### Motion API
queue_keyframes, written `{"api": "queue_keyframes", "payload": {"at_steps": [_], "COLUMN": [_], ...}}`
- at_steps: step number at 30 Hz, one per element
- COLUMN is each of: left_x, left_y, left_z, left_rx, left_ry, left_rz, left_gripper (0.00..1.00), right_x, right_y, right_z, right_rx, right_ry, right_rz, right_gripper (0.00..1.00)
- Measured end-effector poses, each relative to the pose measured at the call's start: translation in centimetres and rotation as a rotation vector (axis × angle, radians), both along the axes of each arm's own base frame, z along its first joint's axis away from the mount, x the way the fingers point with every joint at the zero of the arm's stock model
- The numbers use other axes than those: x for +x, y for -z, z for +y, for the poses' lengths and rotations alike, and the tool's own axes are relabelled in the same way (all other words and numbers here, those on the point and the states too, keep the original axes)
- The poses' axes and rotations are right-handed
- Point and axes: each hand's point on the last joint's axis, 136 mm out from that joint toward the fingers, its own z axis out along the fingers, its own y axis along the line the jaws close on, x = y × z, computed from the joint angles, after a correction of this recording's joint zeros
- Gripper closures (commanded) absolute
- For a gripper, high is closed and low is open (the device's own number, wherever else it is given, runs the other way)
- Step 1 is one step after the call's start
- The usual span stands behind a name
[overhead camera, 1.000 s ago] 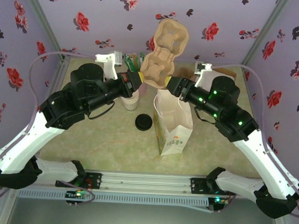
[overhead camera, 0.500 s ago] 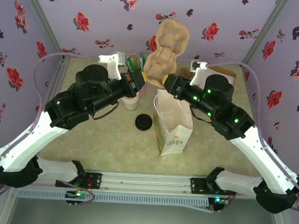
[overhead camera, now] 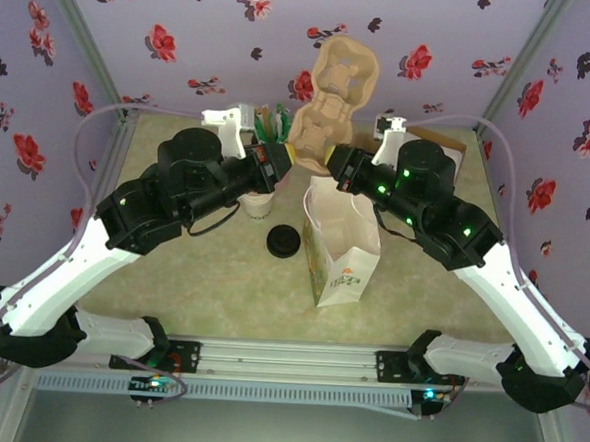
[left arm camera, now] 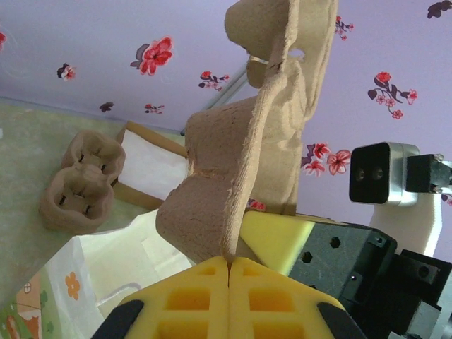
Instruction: Pack the takeout coffee
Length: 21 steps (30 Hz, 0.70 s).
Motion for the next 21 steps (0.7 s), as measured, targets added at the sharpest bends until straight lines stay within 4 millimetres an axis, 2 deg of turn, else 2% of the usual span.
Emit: {"api": "queue_keyframes", "payload": {"at_steps": [3,7,11,15,18,21], "left_x": [0.0,0.1,0.2,-0.2,-0.7,-1.1], "left_y": [0.0,-0.2,-0.7,-2.3,-3.7,-4.4], "left_z": [0.0,0.3,1.3,3.9,5.9,7.5], "left_rx": [0.005,0.016,0.047,0.080,0.093,0.117], "left_ry": [0.002,-0.009,-0.037,-0.088,-0.124,-0.146], "left_rz": [-0.005,-0.026,-0.059,-0.117,-0.164,-0.201], "left_gripper": [0.74,0.52,0.43,0.39,0.37,0.32], "right_x": [0.2,0.5,0.1,-1.1,-2.0,-2.8], "right_y": [0.4,1.0,0.5,0.2,1.6,4.2], "right_z": [0.0,-0.6,-1.3,-1.0,-0.2,0.3], "right_rx": [-0.021,-0.074,-0.131,-0.168,-0.204,-0.267], "right_ry": [0.007,0.037,0.035,-0.037,-0.113,-0.174], "right_rz": [0.010,0.021,0.012,0.015,0.060,0.136], "right_gripper": [0.96,1.00,1.00,1.00,1.00,1.00]}}
